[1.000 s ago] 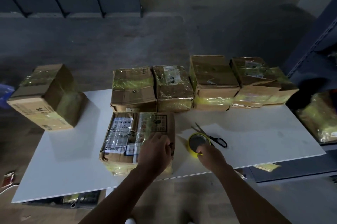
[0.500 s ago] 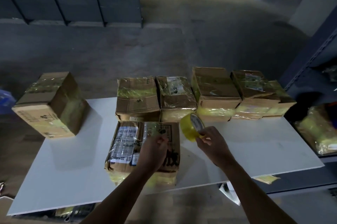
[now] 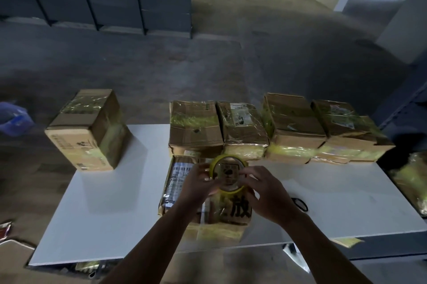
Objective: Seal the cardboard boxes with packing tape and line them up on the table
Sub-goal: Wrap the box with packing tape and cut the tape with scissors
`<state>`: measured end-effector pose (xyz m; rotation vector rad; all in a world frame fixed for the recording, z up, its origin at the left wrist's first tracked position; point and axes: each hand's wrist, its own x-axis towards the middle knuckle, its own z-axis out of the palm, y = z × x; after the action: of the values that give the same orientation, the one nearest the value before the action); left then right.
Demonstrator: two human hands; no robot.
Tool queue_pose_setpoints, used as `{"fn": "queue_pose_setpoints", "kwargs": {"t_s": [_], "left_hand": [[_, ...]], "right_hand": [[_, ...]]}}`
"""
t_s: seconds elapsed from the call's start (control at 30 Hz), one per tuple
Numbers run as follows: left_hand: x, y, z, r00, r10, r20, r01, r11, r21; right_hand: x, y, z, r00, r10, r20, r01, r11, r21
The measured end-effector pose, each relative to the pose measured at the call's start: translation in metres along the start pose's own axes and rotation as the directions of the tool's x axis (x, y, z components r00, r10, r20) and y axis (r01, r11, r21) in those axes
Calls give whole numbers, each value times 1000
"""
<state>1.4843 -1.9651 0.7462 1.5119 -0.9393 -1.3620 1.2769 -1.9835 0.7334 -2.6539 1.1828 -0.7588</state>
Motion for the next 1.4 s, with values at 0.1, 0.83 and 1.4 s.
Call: {"fn": "queue_pose_setpoints", "kwargs": {"t_s": [0.1, 0.83, 1.4], "left_hand": [[2, -6, -9, 1000, 18, 4, -18, 1000, -6], [-4, 2, -32, 923, 260, 282, -299, 948, 106], [-9, 0, -28, 910, 360, 204, -393, 906, 154]], "right_hand": [[7, -13, 0, 995, 50, -89, -37, 989, 145], [27, -28, 10, 918, 376, 128, -385, 766, 514], [30, -23, 6, 683, 696, 223, -675, 484, 556]]}}
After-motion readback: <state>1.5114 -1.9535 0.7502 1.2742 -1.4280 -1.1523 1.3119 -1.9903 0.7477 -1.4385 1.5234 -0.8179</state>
